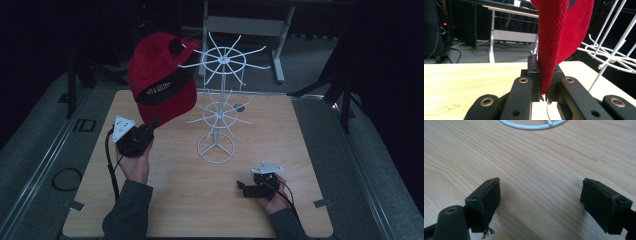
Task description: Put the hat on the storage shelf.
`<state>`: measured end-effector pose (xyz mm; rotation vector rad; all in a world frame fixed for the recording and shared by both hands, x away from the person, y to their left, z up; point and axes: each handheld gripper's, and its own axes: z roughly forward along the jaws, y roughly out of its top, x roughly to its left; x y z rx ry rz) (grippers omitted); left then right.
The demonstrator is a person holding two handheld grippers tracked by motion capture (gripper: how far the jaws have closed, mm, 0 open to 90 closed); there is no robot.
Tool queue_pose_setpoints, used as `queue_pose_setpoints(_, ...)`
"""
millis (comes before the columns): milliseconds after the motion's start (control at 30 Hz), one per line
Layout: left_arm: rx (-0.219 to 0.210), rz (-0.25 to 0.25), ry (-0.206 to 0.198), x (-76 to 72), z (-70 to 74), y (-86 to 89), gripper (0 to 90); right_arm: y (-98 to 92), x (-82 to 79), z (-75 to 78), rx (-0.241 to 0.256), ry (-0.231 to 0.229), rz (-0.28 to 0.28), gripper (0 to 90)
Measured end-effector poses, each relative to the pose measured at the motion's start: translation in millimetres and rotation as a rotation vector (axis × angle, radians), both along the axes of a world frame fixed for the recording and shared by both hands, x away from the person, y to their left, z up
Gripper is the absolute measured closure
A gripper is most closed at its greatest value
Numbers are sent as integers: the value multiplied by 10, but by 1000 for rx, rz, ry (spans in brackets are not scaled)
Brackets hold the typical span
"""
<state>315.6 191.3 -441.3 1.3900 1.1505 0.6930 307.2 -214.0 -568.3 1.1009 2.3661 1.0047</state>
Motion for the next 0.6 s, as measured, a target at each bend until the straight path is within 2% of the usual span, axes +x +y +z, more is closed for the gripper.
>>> queue_pose_setpoints(467, 31, -38, 39, -16, -171, -70, 857, 2, 0, -2, 2, -1, -1, 163)
queue_pose_setpoints(600, 52, -54, 47, -23, -230, -114, 854, 1, 0, -2, 0, -1, 0, 163)
